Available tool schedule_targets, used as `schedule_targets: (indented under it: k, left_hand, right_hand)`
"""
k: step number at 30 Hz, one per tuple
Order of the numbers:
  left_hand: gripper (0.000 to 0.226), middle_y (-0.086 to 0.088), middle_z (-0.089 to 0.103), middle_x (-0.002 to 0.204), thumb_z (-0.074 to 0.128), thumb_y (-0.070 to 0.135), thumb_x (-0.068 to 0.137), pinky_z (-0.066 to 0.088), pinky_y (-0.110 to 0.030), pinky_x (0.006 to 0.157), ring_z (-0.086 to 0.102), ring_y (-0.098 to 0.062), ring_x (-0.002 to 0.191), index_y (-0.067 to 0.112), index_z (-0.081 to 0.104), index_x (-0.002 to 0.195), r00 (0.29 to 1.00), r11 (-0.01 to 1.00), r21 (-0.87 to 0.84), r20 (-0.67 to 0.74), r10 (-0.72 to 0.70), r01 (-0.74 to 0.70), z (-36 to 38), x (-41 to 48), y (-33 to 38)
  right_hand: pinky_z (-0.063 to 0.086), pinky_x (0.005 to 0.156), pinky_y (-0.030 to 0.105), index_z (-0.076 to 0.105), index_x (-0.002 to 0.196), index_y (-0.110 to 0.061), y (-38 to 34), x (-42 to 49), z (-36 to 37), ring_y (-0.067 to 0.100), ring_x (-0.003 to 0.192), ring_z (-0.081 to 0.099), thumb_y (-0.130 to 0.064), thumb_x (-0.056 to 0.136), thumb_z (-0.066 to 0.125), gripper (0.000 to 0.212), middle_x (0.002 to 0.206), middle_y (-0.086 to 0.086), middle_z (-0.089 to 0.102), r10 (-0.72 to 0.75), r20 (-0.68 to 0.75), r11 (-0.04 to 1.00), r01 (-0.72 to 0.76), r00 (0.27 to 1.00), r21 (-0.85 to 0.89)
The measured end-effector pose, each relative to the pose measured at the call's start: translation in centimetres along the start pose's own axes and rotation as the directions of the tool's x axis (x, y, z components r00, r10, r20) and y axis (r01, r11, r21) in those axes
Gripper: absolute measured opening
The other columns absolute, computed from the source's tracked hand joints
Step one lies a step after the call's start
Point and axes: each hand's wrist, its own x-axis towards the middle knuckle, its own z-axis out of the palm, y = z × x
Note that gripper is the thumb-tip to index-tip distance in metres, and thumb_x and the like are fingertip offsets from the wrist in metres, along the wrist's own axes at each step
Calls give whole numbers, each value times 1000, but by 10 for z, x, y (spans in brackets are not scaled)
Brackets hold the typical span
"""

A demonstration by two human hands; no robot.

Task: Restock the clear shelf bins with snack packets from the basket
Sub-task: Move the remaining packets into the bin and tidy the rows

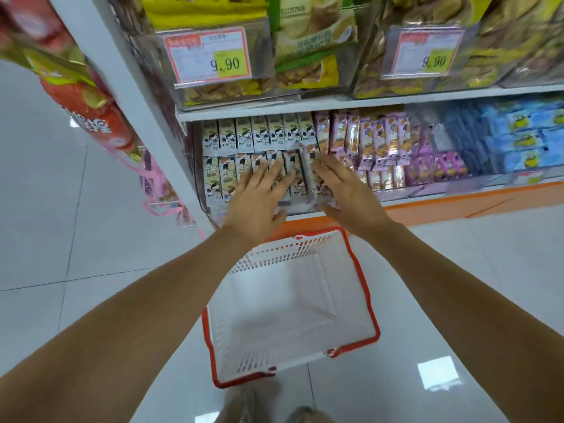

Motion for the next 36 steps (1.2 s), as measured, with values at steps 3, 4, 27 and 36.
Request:
schedule_targets:
  k: [3, 4, 27, 36]
  left_hand:
    - [67, 0, -5, 165, 38, 42, 102, -1, -46, 122, -6, -23, 151, 27, 4, 157, 997, 1000, 12, 78, -22, 21, -1, 10, 7]
    - [65, 0, -5, 165, 37, 43, 102, -2, -45, 122, -6, -23, 151, 27, 6, 157, 995, 1000, 13, 94, -29, 28, 0, 13, 8]
    - [61, -18, 46, 141, 60, 18, 85, 33, -47, 113, 41, -35, 132, 2, 43, 141, 991, 995, -69, -107, -77, 69, -18, 4, 59]
    - [57, -15, 58, 130, 64, 3, 71, 30, -41, 112, 48, -32, 124, 6, 57, 128, 986, 992, -109, -146, -82, 66, 10, 23, 148]
  right_hand:
    - [42, 108, 44, 27, 152, -20, 0, 8, -1, 26, 140, 36, -15, 88, 68, 76, 161, -1, 18, 24, 29, 998, -25, 999, 50]
    - [44, 106, 44, 30, 151, -18, 0, 10, 0, 27, 137, 40, -15, 87, 69, 75, 160, 1, 21, 29, 20, 998, -30, 999, 59]
    - [31, 114, 43, 30, 151, -18, 41, -24, -25, 28, 143, 32, -29, 93, 62, 68, 158, 7, 28, 137, 117, 990, -140, 984, 11]
    - [26, 117, 50, 29, 151, -18, 124, -30, -29, 32, 144, 28, -31, 96, 56, 63, 159, 10, 23, 49, 274, 998, -37, 960, -50]
